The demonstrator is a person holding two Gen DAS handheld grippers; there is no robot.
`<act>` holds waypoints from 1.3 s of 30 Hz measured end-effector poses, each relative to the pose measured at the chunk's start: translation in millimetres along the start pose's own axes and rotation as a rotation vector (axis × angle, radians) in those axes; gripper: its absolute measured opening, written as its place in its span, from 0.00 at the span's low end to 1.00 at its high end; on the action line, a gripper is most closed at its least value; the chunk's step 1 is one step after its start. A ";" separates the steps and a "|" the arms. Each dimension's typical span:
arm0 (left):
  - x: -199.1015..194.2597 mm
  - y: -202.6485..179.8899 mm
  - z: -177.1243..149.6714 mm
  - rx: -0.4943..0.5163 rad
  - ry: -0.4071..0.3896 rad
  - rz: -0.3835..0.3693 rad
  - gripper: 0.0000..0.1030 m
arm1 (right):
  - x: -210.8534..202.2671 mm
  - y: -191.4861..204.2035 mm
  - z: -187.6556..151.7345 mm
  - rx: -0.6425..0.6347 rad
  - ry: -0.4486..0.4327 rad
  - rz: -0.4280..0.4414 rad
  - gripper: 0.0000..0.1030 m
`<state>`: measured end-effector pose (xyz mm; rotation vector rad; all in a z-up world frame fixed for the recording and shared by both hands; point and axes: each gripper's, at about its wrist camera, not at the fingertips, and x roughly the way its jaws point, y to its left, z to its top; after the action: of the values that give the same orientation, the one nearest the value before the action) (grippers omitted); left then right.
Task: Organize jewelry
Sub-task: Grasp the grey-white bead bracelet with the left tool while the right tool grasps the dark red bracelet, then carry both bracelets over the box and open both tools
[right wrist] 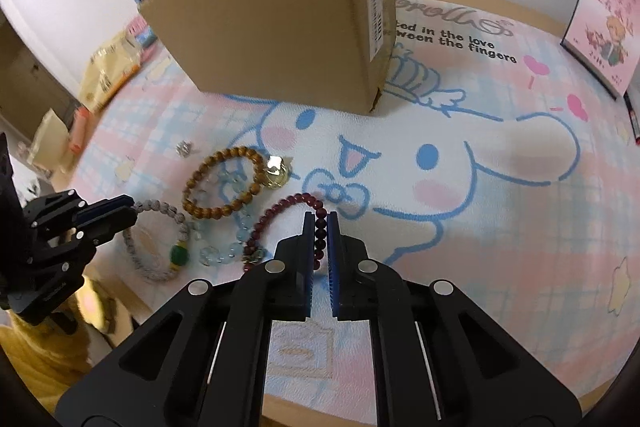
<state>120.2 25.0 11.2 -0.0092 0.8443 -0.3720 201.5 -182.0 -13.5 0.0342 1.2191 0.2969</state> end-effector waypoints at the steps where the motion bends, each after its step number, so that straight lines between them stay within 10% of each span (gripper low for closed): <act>1: -2.3 -0.7 1.8 0.002 -0.008 0.001 0.08 | -4.4 0.0 0.5 0.005 -0.010 0.010 0.05; 25: -66.3 -2.8 80.7 0.094 -0.259 -0.075 0.08 | -139.9 21.5 37.7 -0.059 -0.422 0.075 0.05; 39: -52.5 -5.8 167.3 0.168 -0.220 -0.118 0.08 | -134.8 22.2 110.0 -0.023 -0.406 0.112 0.05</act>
<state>209.0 13.5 162.1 0.0557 0.5945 -0.5420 257.1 -178.8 152.8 0.1370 0.8120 0.3807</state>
